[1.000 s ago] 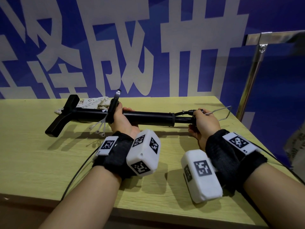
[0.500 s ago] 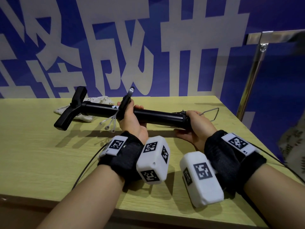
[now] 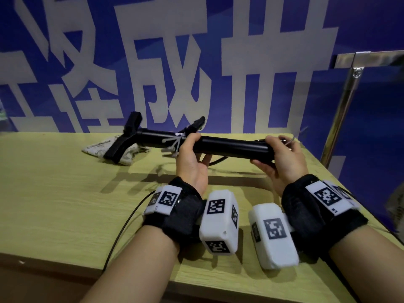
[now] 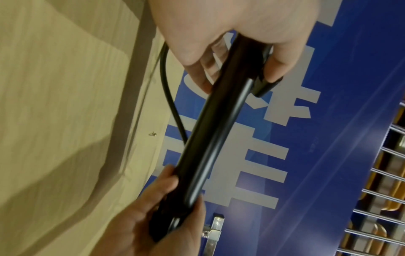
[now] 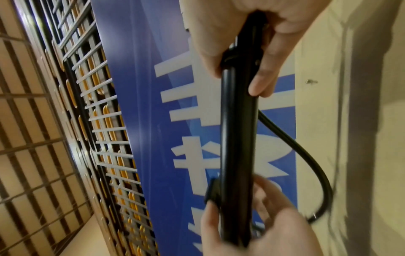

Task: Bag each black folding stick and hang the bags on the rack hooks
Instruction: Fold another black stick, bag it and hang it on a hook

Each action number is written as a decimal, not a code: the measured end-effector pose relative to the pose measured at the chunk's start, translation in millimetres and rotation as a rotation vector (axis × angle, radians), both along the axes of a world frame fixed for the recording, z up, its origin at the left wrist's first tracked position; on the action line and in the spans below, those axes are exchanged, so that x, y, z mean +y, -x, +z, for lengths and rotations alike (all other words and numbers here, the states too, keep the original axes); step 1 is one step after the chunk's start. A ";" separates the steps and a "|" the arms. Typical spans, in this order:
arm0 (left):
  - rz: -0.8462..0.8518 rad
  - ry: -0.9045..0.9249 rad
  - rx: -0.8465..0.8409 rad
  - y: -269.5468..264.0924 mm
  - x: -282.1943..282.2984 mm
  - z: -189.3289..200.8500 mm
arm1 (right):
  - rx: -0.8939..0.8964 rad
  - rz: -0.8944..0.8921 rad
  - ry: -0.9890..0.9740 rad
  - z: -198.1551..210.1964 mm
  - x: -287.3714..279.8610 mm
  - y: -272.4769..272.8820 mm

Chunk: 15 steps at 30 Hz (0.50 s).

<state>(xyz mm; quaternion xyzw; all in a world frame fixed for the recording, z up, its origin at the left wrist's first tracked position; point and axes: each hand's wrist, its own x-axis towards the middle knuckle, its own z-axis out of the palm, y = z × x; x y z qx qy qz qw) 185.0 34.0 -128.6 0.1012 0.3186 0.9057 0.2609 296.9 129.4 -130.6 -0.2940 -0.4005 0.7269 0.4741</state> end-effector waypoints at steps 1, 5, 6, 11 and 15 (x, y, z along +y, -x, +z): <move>0.010 -0.007 -0.004 0.4 -1.5 1.7 | 0.013 -0.037 0.010 1.2 3.8 -3.8; 0.033 -0.088 -0.063 8.9 -7.2 2.4 | 0.039 -0.150 0.013 4.5 15.8 -18.5; 0.031 -0.077 -0.054 8.7 -7.7 2.5 | 0.046 -0.168 0.008 5.3 17.2 -20.2; 0.071 0.221 0.152 7.3 -5.9 -0.3 | 0.073 -0.211 -0.006 4.5 23.3 -22.9; 0.064 0.438 0.266 11.7 -4.0 -2.7 | 0.099 -0.247 0.014 3.4 30.5 -26.1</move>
